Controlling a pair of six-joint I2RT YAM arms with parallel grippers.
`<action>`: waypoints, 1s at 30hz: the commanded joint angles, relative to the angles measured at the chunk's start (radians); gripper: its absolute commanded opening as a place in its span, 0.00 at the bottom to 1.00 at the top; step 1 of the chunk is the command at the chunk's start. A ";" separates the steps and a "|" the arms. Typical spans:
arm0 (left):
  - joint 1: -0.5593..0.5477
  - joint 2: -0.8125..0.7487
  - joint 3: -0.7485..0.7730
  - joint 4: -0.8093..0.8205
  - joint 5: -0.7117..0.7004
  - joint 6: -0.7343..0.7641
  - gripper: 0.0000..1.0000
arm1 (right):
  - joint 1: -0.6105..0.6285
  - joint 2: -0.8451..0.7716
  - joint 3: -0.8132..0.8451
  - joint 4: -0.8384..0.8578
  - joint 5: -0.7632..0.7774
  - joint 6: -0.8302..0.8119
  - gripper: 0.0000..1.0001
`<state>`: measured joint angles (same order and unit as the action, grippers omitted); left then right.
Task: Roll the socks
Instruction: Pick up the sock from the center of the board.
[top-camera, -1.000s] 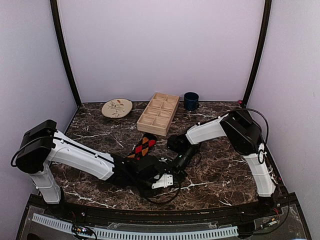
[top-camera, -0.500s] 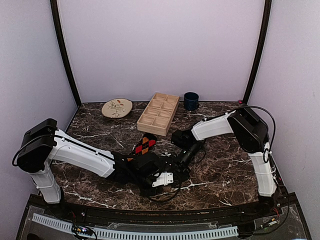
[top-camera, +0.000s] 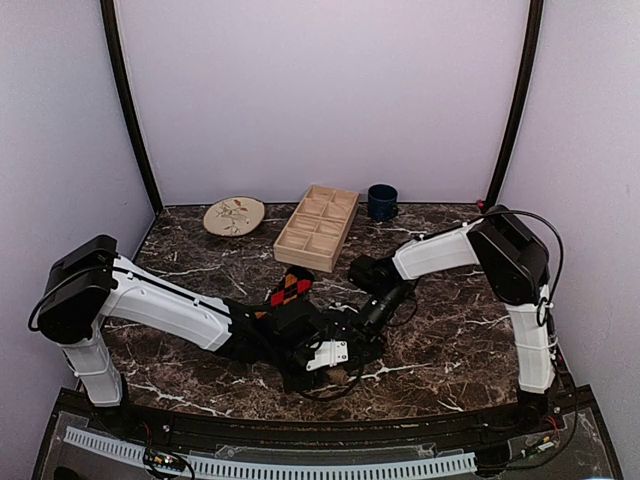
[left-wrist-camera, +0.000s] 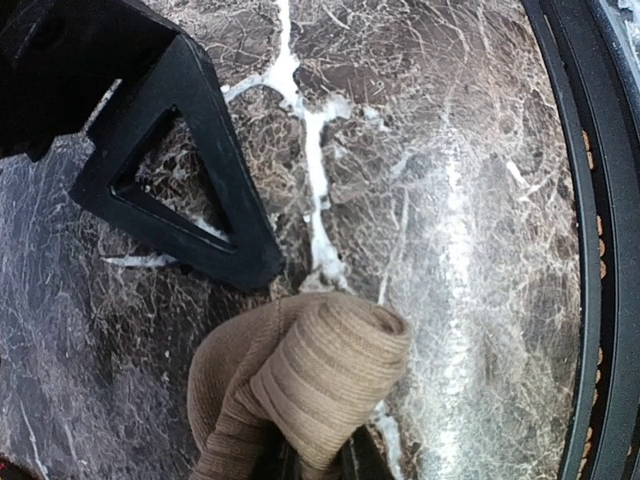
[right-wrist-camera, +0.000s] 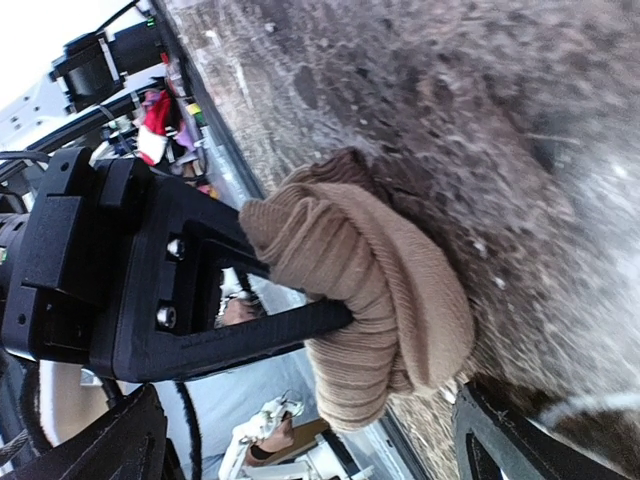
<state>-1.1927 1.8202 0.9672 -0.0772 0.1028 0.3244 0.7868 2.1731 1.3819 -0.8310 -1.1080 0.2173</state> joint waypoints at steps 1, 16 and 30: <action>-0.027 0.117 -0.046 -0.169 0.170 -0.019 0.13 | -0.005 0.047 -0.028 0.117 0.439 0.055 1.00; -0.012 0.118 -0.018 -0.212 0.197 -0.044 0.13 | -0.046 -0.023 -0.078 0.183 0.605 0.116 1.00; 0.040 0.158 0.036 -0.269 0.220 -0.111 0.09 | -0.133 -0.105 -0.206 0.251 0.731 0.166 1.00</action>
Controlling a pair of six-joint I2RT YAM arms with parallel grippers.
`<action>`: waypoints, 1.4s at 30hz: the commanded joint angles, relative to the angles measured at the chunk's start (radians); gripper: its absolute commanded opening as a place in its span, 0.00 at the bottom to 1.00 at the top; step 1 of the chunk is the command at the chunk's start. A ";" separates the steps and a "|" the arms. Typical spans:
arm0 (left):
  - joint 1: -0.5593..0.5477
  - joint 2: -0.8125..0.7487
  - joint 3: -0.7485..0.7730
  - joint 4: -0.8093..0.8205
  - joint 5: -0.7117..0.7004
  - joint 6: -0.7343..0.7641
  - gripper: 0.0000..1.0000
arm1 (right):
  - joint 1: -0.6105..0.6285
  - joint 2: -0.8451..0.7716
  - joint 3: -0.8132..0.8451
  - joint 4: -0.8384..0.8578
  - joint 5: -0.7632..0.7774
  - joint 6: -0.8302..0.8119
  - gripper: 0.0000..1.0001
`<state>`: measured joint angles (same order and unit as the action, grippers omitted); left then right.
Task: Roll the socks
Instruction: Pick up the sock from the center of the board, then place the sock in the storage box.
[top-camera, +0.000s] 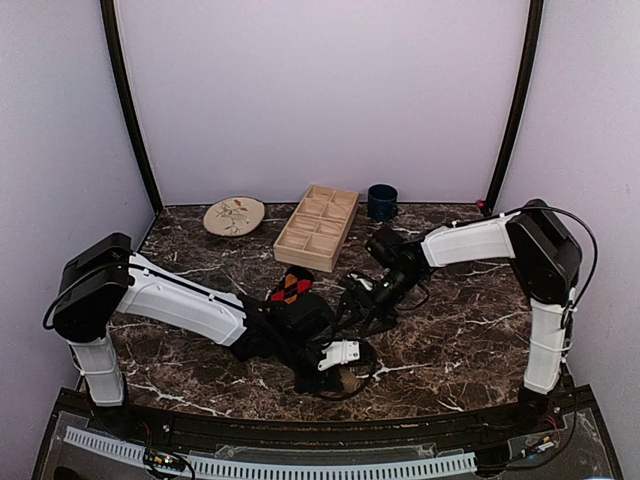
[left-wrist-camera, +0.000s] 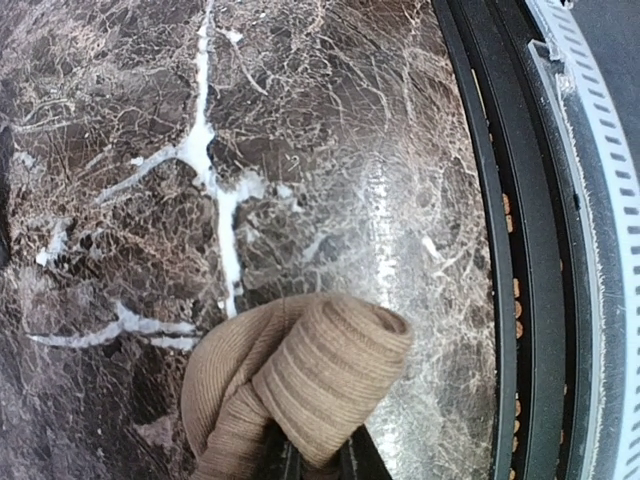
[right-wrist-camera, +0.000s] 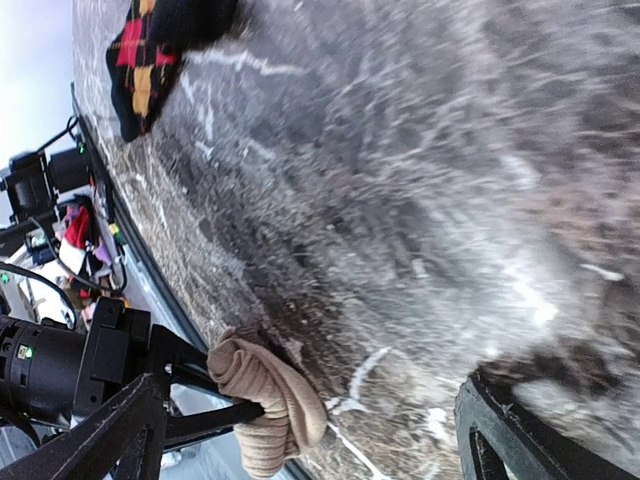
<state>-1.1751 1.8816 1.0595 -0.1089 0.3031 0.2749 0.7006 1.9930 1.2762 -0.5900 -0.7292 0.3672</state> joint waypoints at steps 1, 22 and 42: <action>0.037 0.094 -0.055 -0.235 0.030 -0.078 0.08 | -0.052 0.063 -0.109 0.019 0.361 0.023 1.00; 0.253 0.109 0.168 -0.319 0.245 -0.262 0.00 | -0.123 -0.070 -0.222 0.103 0.384 0.078 0.98; 0.391 0.058 0.278 -0.238 0.479 -0.473 0.00 | -0.163 -0.120 -0.277 0.140 0.373 0.075 0.98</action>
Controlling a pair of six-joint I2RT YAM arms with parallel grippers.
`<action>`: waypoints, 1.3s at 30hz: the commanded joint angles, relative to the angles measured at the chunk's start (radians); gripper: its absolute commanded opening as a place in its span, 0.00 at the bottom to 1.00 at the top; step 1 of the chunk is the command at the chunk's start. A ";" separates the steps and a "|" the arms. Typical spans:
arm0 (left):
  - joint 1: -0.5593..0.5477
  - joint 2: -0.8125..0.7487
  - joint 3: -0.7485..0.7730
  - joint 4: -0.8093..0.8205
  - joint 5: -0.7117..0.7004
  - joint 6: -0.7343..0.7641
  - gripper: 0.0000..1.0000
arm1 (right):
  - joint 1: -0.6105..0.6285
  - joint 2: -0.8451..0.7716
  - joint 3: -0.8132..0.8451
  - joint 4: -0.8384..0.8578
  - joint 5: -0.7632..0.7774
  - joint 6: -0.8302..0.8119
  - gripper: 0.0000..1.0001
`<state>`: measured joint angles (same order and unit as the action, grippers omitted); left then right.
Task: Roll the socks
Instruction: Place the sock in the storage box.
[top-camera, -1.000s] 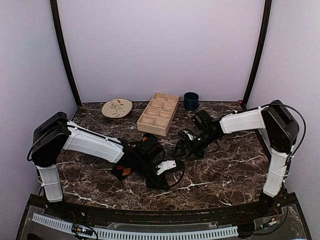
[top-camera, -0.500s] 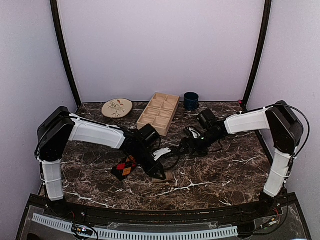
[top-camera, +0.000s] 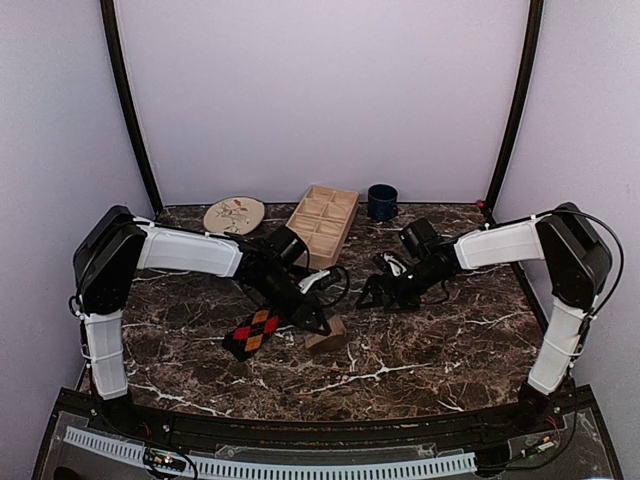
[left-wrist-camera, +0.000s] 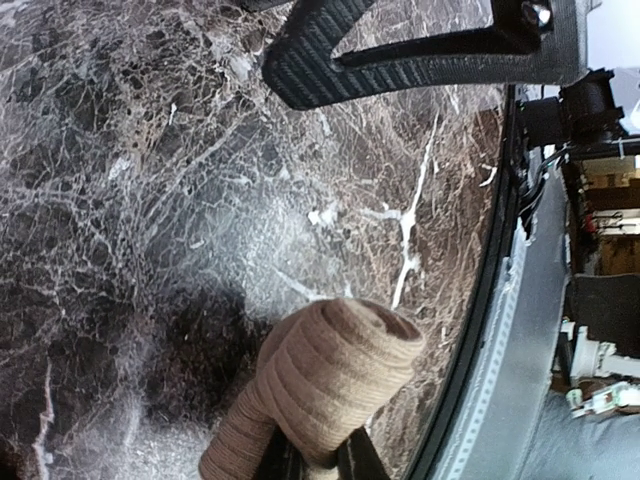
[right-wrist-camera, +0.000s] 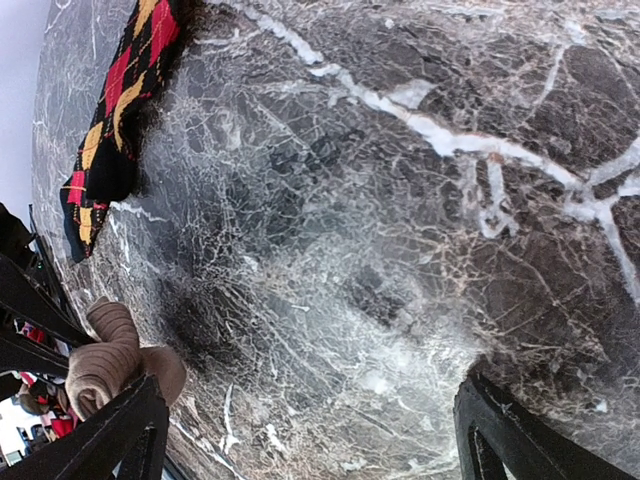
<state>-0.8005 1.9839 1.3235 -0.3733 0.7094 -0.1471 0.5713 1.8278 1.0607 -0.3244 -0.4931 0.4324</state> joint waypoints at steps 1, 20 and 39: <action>0.024 -0.049 0.014 0.033 0.077 -0.059 0.00 | -0.035 0.043 -0.062 -0.124 0.137 0.009 0.98; 0.229 -0.080 0.330 0.051 -0.552 -0.012 0.00 | -0.053 0.012 -0.029 -0.115 0.197 0.019 0.97; 0.301 0.121 0.405 0.298 -0.642 0.130 0.00 | -0.050 0.039 0.125 -0.105 0.257 -0.005 0.97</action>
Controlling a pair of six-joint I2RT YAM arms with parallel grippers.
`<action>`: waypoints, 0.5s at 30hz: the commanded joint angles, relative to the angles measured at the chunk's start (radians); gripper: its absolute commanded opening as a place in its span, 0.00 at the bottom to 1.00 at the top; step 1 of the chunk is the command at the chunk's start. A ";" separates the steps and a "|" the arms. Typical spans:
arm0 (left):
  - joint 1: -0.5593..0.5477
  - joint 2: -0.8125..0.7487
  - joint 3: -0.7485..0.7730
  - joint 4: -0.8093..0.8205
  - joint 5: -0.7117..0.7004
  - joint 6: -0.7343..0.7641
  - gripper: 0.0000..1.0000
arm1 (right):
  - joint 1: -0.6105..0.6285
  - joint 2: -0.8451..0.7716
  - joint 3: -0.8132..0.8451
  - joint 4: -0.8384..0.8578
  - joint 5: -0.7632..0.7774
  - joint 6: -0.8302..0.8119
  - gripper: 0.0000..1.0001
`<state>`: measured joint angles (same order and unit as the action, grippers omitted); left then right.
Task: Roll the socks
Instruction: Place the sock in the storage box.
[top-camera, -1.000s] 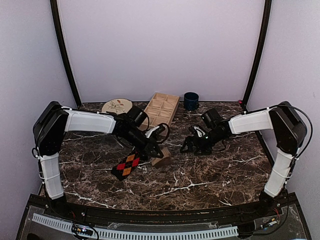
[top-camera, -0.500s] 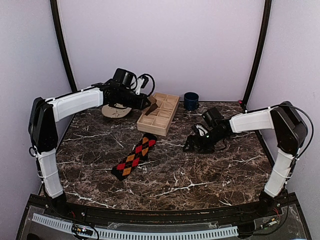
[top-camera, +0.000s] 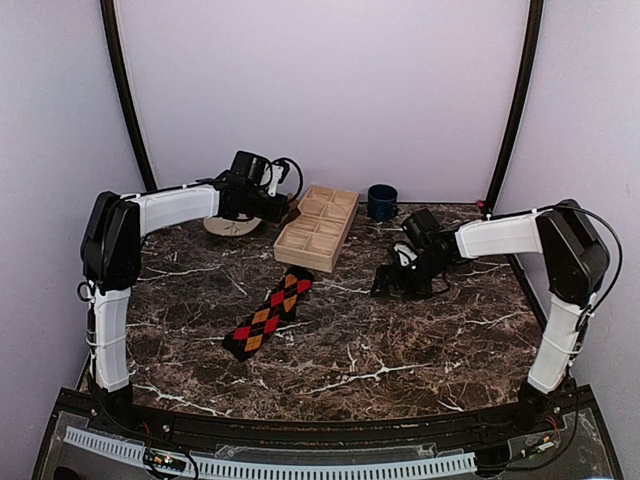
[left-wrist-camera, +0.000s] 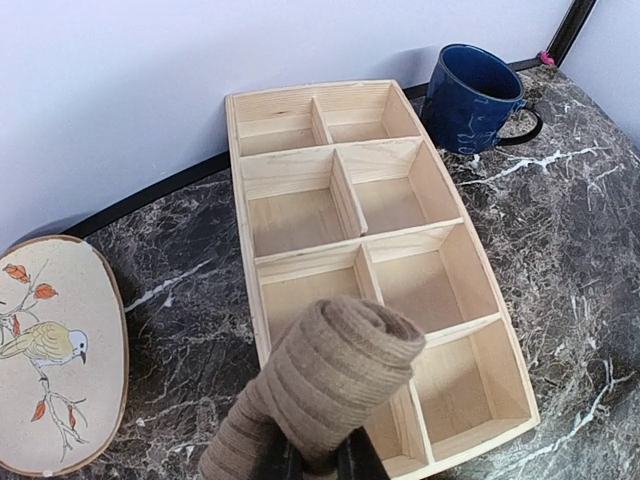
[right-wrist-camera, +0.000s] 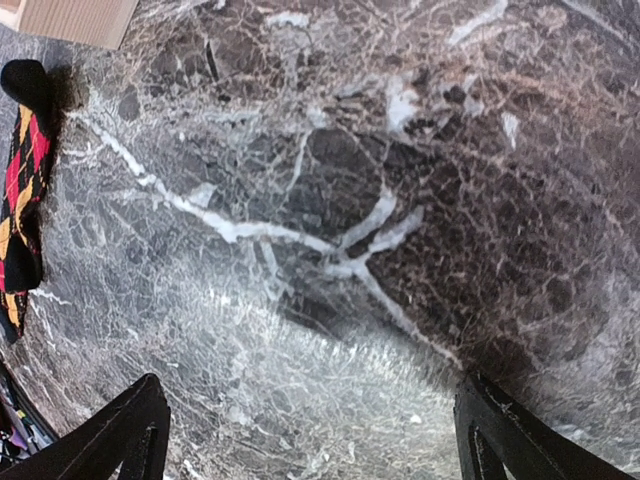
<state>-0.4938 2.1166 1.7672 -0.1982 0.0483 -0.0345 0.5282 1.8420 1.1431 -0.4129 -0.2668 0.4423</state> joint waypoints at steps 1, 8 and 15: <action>-0.006 -0.012 -0.048 0.139 0.018 0.027 0.00 | -0.007 0.025 0.045 -0.018 0.033 -0.016 0.97; -0.033 0.020 -0.058 0.164 0.006 0.167 0.00 | -0.007 0.035 0.050 -0.024 0.034 -0.027 0.97; -0.084 0.056 -0.082 0.209 -0.107 0.280 0.00 | -0.007 0.045 0.065 -0.039 0.034 -0.043 0.97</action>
<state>-0.5499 2.1582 1.7111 -0.0406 0.0181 0.1551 0.5282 1.8656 1.1778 -0.4332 -0.2424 0.4194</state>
